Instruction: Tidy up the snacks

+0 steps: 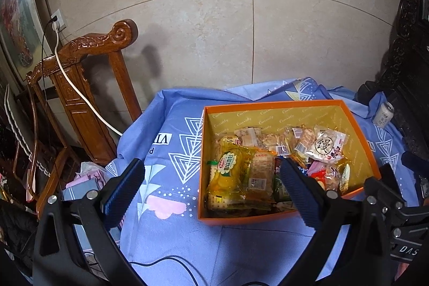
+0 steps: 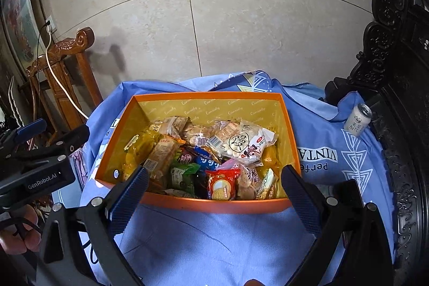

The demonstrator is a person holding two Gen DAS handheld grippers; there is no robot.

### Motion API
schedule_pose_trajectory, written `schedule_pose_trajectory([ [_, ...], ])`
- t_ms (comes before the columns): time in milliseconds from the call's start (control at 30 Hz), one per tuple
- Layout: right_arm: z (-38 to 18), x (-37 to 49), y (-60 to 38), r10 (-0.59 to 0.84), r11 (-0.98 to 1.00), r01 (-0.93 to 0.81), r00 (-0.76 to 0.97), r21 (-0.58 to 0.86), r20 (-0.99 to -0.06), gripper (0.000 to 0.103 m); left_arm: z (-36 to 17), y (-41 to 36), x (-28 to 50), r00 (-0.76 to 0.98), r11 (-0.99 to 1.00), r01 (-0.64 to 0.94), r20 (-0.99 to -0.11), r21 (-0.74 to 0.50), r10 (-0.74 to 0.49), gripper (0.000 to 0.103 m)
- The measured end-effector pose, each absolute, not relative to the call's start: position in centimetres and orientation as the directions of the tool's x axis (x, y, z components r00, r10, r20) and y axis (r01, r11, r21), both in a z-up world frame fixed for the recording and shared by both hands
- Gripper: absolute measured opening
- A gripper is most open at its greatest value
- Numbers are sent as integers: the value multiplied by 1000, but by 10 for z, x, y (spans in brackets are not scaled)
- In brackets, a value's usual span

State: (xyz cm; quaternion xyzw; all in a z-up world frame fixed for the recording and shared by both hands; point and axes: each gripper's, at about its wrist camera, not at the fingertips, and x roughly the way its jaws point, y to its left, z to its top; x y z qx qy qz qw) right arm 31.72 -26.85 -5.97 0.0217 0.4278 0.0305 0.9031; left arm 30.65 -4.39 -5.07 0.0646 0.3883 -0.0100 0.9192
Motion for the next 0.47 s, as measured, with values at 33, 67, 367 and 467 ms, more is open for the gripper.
schedule_pose_trajectory([
  [33,-60,317,-269,72,997,-36,632,64,-771,100,-51,-44,307,699,991,69,-715,112,32,99],
  [67,-60,317,-269,71,997,-35,632,63,-772,100,-50,-44,307,698,991,68,-715,112,33,99],
  [367,-62,317,-269,71,997,-35,628,64,-775,100,-53,-42,309,683,992,75,-730,105,26,99],
  [467,-62,317,-269,73,997,-34,629,67,-774,100,-54,-44,309,682,991,80,-731,111,27,99],
])
